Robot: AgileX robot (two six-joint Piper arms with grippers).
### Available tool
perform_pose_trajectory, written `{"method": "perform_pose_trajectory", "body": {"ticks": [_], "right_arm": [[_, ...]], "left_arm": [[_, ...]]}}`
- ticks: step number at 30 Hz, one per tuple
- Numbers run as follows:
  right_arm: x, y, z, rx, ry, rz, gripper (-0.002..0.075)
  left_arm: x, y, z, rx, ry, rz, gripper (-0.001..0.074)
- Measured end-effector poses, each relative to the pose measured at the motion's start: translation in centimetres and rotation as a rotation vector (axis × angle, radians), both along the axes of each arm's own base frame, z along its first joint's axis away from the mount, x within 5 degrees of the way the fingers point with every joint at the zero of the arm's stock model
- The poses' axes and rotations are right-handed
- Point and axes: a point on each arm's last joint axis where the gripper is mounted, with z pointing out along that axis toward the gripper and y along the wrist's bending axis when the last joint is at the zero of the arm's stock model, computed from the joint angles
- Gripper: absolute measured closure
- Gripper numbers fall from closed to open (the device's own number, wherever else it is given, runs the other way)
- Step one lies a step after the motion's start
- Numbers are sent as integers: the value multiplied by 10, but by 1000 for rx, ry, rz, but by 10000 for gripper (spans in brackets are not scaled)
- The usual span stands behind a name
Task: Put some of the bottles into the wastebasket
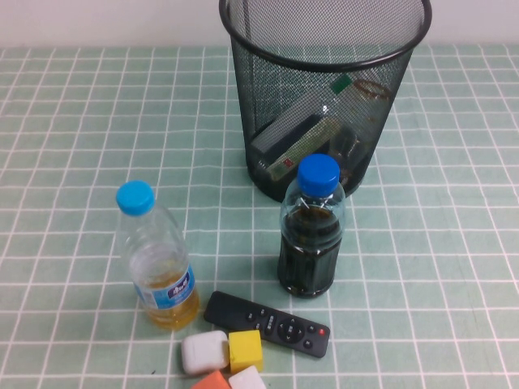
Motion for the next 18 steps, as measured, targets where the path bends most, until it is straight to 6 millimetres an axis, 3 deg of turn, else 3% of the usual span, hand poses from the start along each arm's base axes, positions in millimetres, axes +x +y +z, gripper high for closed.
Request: {"method": "perform_pose_trajectory", "body": {"ticks": [4,9,13,18], "right_arm": [[-40,-25,-27,-9,-121,-22,729],[-87,-48,-95,-56,-353,-110,729],[-99,-55,-162,-63,-523,-201,729],[-102,-59,-245,-61,-602,-276,729]], "left_arm": [[0,0,0,0,0,1,737],[0,0,0,0,2,1,737],[-1,-1,-5,7,59,-8,737],[-4,-2,-18,16,195,-29,737]]}}
